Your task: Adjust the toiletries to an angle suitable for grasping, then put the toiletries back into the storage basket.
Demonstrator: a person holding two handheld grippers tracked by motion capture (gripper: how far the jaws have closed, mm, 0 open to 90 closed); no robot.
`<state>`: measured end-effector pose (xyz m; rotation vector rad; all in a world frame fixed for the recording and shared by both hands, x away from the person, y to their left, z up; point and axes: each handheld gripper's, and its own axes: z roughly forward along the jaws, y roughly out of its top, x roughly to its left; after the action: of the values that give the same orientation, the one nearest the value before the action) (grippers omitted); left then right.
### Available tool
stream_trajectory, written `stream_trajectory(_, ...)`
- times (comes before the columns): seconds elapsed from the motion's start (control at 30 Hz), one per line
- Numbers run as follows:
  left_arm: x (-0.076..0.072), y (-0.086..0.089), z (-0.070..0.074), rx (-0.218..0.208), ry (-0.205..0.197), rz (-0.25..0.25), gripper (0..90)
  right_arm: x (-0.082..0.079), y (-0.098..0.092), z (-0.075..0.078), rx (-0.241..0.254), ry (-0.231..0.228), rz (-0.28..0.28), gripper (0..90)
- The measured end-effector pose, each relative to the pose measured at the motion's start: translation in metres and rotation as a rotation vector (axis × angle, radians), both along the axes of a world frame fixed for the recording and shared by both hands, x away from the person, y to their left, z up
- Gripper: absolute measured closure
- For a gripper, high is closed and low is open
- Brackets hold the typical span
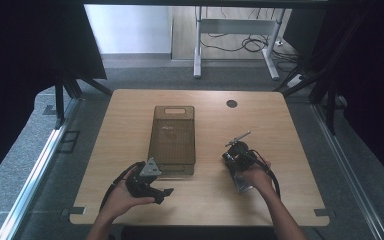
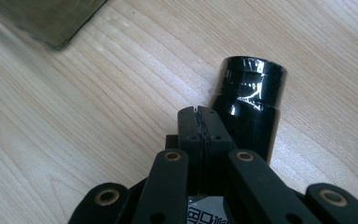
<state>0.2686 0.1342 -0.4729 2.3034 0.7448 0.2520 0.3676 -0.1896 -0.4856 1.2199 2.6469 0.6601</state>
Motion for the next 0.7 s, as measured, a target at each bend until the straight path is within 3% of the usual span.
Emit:
stream_trajectory(0.2, 0.000, 0.000, 0.000, 0.000, 0.000, -0.001, 20.5, -0.001, 0.000, 0.001, 0.002, -0.015, -0.002, 86.1)
stream_trajectory(0.33, 0.000, 0.000, -0.001, 0.001, 0.000, 0.000, 20.5, -0.005, -0.001, 0.005, 0.023, -0.036, 0.000, 79.8)
stream_trajectory(0.57, 0.000, -0.001, -0.001, 0.004, 0.000, -0.003, 20.5, -0.011, -0.005, 0.012, 0.033, -0.086, -0.039, 49.6)
stream_trajectory(0.7, 0.001, -0.002, -0.002, 0.009, 0.002, -0.004, 20.5, -0.012, -0.008, 0.015, 0.018, -0.080, -0.079, 41.2)
